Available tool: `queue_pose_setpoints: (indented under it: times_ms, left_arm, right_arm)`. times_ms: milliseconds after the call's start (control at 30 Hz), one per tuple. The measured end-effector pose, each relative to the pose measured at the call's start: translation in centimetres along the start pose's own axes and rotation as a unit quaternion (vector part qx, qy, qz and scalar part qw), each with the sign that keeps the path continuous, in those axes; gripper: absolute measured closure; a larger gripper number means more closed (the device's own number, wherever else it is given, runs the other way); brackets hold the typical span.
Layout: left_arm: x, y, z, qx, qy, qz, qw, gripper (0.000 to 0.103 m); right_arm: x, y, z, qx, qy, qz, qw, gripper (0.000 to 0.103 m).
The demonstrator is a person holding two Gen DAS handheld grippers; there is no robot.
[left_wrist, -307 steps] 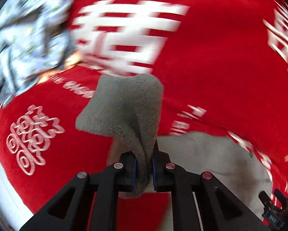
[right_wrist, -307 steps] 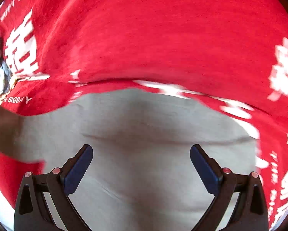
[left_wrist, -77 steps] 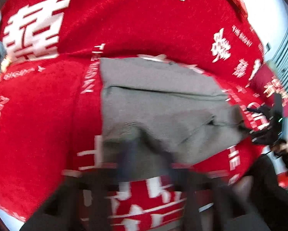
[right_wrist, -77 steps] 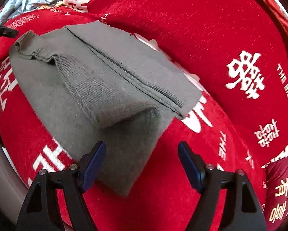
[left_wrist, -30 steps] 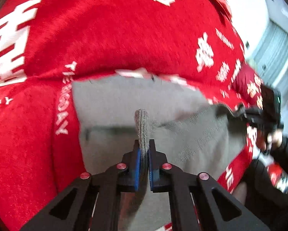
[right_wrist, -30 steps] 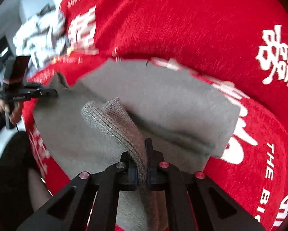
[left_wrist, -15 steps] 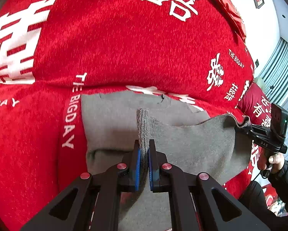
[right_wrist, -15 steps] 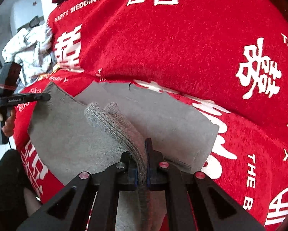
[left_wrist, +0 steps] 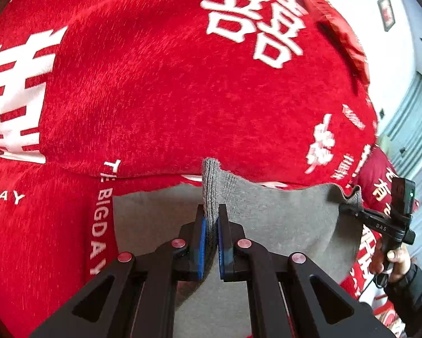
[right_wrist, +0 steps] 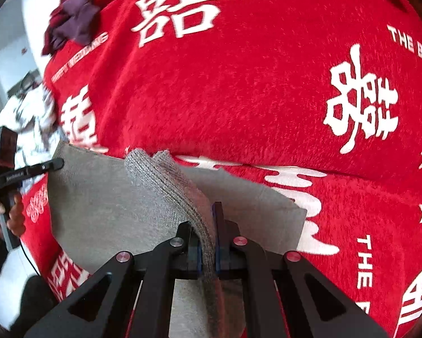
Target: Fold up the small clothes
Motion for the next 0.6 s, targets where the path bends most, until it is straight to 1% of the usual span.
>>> queue_pose_setpoints:
  times_ms: [33,100,200,267,333,367,400,433,467,500,533,567,600]
  left_arm:
    - [0.9,0.3,1.0,0.006,0.004,-0.012,0.9999,0.095]
    - [2.9,0.3,3.2,0.020,0.018,-0.032,0.9991,0.096]
    - [6.4,-0.5,6.6,0.044,0.041,-0.073,0.9955,0.096]
    - [7.9,-1.2,8.1,0.054,0.052,-0.087,0.9934,0.095]
    - [9.7,-1.9,9.5,0.065,0.082,-0.105,0.9889,0.095]
    - [10.7,-2.1,9.9,0.070,0.102,-0.115,0.9857,0.095]
    - [11.7,-2.3,10.3,0.074,0.113,-0.129,0.9824,0.095]
    - [12.4,-2.5,10.5,0.078,0.121,-0.142,0.9793,0.090]
    - [13.2,-2.7,10.6,0.085,0.132,-0.161,0.9744,0.067]
    - [13.9,-3.0,10.4,0.087,0.140,-0.179,0.9698,0.052]
    - [14.3,-3.0,9.7,0.075,0.146,-0.192,0.9676,0.040]
    - [14.4,-2.9,8.7,0.054,0.148,-0.196,0.9679,0.040]
    - [14.2,-2.8,7.7,0.044,0.145,-0.197,0.9686,0.040]
  right_arm:
    - [-0.3,0.3,1.1,0.008,-0.002,0.005,1.000,0.097]
    - [-1.1,0.5,4.9,0.043,-0.006,0.024,0.999,0.097]
    - [-2.0,0.1,10.0,0.086,-0.013,0.048,0.995,0.097]
    - [-2.4,-0.4,13.2,0.115,-0.017,0.063,0.991,0.097]
    - [-2.5,-1.0,15.5,0.134,-0.032,0.063,0.989,0.097]
    - [-2.5,-1.3,16.3,0.143,-0.036,0.064,0.987,0.096]
    - [-2.8,-1.7,17.1,0.156,-0.041,0.069,0.985,0.095]
    - [-3.3,-2.1,17.8,0.171,-0.049,0.080,0.981,0.090]
    - [-3.9,-2.3,18.1,0.177,-0.056,0.090,0.978,0.078]
    - [-4.5,-2.5,18.0,0.179,-0.060,0.102,0.977,0.070]
    - [-5.2,-2.6,17.7,0.177,-0.065,0.116,0.975,0.057]
    - [-6.1,-2.8,16.8,0.167,-0.067,0.132,0.975,0.053]
    - [-6.6,-2.9,15.9,0.161,-0.066,0.141,0.975,0.053]
Point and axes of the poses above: each gripper's, at about its wrist camera, not at the fingertips, and z roughly the way its jaws point, x to its left, y to its top, the point moved 7 cm from there along z, roughly the way its jaws point, and after that the axes turned 15 degrees about -y, right-handed, at the moved point
